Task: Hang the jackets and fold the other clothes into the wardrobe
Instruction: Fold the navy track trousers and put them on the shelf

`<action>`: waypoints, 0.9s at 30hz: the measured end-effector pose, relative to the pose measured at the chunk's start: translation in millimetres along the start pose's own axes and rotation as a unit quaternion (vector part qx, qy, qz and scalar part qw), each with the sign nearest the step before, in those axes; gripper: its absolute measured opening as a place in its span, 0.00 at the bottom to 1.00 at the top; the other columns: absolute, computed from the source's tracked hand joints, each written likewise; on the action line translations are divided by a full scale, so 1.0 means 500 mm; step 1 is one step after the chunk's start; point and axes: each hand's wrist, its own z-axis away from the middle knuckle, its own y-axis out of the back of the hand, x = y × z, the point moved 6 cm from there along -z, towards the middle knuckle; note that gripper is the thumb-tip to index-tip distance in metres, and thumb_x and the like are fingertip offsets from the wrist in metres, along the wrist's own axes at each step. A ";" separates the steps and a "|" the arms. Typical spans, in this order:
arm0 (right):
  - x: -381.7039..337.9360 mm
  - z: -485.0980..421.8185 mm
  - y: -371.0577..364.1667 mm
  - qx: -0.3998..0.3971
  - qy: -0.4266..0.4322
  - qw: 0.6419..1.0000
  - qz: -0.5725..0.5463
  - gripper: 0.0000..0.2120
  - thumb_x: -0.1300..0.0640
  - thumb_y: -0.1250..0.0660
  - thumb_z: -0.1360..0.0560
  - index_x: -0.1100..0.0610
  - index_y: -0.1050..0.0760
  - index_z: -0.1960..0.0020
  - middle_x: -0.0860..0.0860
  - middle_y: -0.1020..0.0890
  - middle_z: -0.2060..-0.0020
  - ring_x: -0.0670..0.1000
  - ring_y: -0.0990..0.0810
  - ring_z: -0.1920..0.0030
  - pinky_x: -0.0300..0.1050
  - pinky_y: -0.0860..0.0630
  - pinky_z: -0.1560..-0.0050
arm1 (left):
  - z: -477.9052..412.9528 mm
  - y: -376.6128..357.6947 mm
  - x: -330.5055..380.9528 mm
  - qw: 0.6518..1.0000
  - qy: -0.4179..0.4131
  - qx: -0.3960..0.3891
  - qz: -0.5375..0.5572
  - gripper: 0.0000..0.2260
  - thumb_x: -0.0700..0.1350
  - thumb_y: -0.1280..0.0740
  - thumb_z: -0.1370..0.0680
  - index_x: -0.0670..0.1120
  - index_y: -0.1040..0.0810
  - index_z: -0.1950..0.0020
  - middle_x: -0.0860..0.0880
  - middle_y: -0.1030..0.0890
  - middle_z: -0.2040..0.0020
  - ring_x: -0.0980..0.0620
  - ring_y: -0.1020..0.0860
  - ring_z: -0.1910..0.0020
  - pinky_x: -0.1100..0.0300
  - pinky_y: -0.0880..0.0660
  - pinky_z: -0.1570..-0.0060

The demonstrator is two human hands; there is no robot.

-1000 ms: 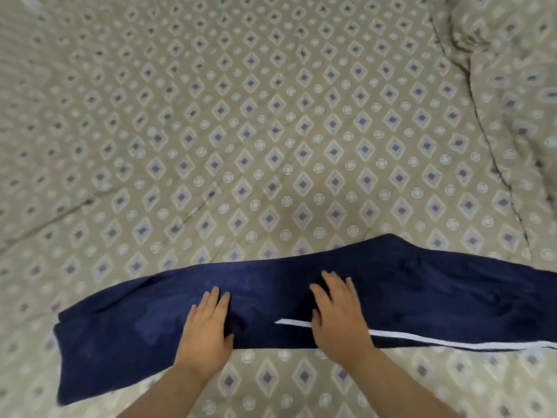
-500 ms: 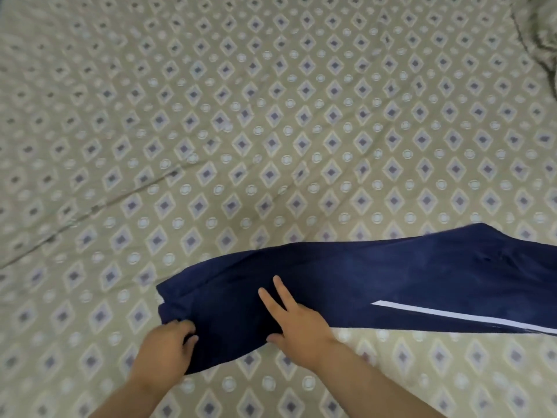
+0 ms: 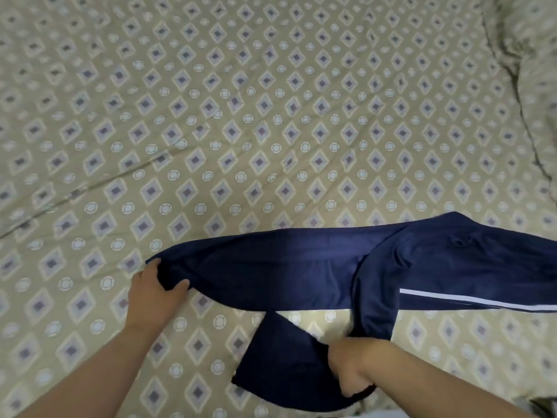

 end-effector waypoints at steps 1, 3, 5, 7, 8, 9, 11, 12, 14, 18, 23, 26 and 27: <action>0.010 0.007 -0.010 -0.009 0.003 0.999 -0.033 0.12 0.56 0.35 0.25 0.63 0.21 0.47 0.56 0.19 0.54 0.59 0.20 0.54 0.46 0.24 0.54 | -0.001 0.001 0.005 1.000 0.003 0.011 0.019 0.29 0.45 0.27 0.28 0.47 0.31 0.29 0.44 0.23 0.39 0.41 0.23 0.43 0.40 0.24 0.43; 0.025 0.018 0.020 0.081 0.024 0.978 -0.189 0.11 0.56 0.36 0.24 0.59 0.19 0.48 0.53 0.16 0.48 0.55 0.19 0.47 0.43 0.24 0.45 | -0.005 0.003 0.006 0.998 0.011 0.040 0.042 0.28 0.41 0.28 0.27 0.47 0.32 0.29 0.46 0.22 0.44 0.43 0.22 0.47 0.45 0.24 0.47; 0.053 0.033 0.103 0.251 0.035 0.921 -0.295 0.10 0.59 0.37 0.23 0.57 0.18 0.50 0.49 0.16 0.51 0.50 0.19 0.49 0.37 0.25 0.47 | -0.012 0.009 0.007 0.996 0.035 0.071 0.051 0.22 0.39 0.30 0.26 0.45 0.28 0.32 0.47 0.21 0.52 0.45 0.23 0.54 0.51 0.26 0.55; 0.088 0.040 0.176 0.377 0.010 0.876 -0.302 0.10 0.60 0.39 0.22 0.57 0.19 0.50 0.48 0.17 0.53 0.49 0.20 0.52 0.38 0.26 0.51 | -0.027 0.016 0.006 0.986 0.084 0.075 0.121 0.10 0.36 0.34 0.26 0.40 0.23 0.44 0.46 0.22 0.60 0.47 0.25 0.63 0.56 0.29 0.63; 0.101 0.038 0.205 0.409 -0.008 0.862 -0.300 0.10 0.60 0.40 0.22 0.56 0.20 0.50 0.48 0.17 0.53 0.50 0.21 0.52 0.42 0.27 0.52 | -0.036 0.020 0.010 0.971 0.119 0.059 0.198 0.05 0.35 0.36 0.25 0.38 0.23 0.51 0.46 0.23 0.62 0.48 0.26 0.66 0.58 0.30 0.64; 0.111 0.031 0.226 0.425 -0.021 0.855 -0.297 0.09 0.59 0.42 0.22 0.55 0.22 0.51 0.48 0.18 0.53 0.52 0.21 0.51 0.43 0.28 0.53 | -0.048 0.024 0.019 0.949 0.148 0.035 0.277 0.03 0.35 0.37 0.24 0.39 0.25 0.54 0.46 0.24 0.62 0.50 0.27 0.66 0.59 0.28 0.65; 0.116 0.013 0.254 0.433 -0.028 0.855 -0.285 0.09 0.59 0.43 0.21 0.53 0.24 0.51 0.48 0.20 0.52 0.53 0.22 0.50 0.44 0.29 0.52 | -0.072 0.051 0.054 0.909 0.143 0.015 0.391 0.06 0.36 0.40 0.21 0.41 0.25 0.47 0.49 0.24 0.58 0.55 0.25 0.62 0.64 0.26 0.60; 0.113 0.004 0.261 0.436 -0.028 0.857 -0.272 0.09 0.58 0.43 0.21 0.54 0.24 0.48 0.50 0.20 0.50 0.53 0.23 0.50 0.46 0.27 0.51 | -0.082 0.068 0.073 0.898 0.120 0.018 0.422 0.12 0.36 0.40 0.20 0.42 0.27 0.37 0.52 0.23 0.54 0.56 0.23 0.58 0.64 0.26 0.56; 0.097 -0.008 0.268 0.453 -0.024 0.860 -0.236 0.12 0.57 0.42 0.21 0.56 0.25 0.40 0.53 0.24 0.46 0.54 0.24 0.50 0.49 0.26 0.48 | -0.090 0.092 0.075 0.921 0.101 0.055 0.372 0.25 0.39 0.35 0.21 0.48 0.36 0.24 0.54 0.23 0.42 0.54 0.23 0.48 0.59 0.26 0.47; 0.046 -0.012 0.257 0.501 0.014 0.848 -0.172 0.15 0.53 0.37 0.22 0.56 0.29 0.36 0.53 0.29 0.44 0.55 0.26 0.48 0.49 0.26 0.48 | -0.057 0.056 0.009 0.975 0.169 0.042 0.142 0.07 0.40 0.30 0.25 0.40 0.26 0.53 0.37 0.23 0.49 0.39 0.22 0.55 0.46 0.25 0.55; -0.061 -0.059 0.203 0.435 0.086 0.895 -0.052 0.23 0.37 0.34 0.27 0.53 0.29 0.40 0.48 0.30 0.47 0.51 0.31 0.47 0.45 0.29 0.49 | 0.000 -0.026 -0.058 0.929 0.221 -0.053 0.292 0.08 0.40 0.30 0.22 0.39 0.25 0.45 0.41 0.18 0.54 0.45 0.19 0.61 0.53 0.21 0.62; -0.082 -0.071 0.209 0.453 0.072 0.888 -0.006 0.13 0.47 0.37 0.22 0.54 0.27 0.42 0.50 0.26 0.48 0.53 0.29 0.47 0.45 0.30 0.50 | 0.000 -0.003 -0.061 0.934 0.195 -0.051 0.296 0.04 0.43 0.32 0.20 0.43 0.24 0.52 0.48 0.23 0.70 0.50 0.24 0.70 0.57 0.24 0.67; -0.084 -0.071 0.214 0.454 0.069 0.888 -0.005 0.09 0.53 0.39 0.21 0.55 0.27 0.44 0.51 0.25 0.49 0.54 0.28 0.48 0.44 0.32 0.52 | -0.008 0.018 -0.070 0.936 0.201 -0.030 0.289 0.07 0.44 0.32 0.20 0.43 0.25 0.56 0.49 0.26 0.72 0.51 0.29 0.74 0.58 0.27 0.71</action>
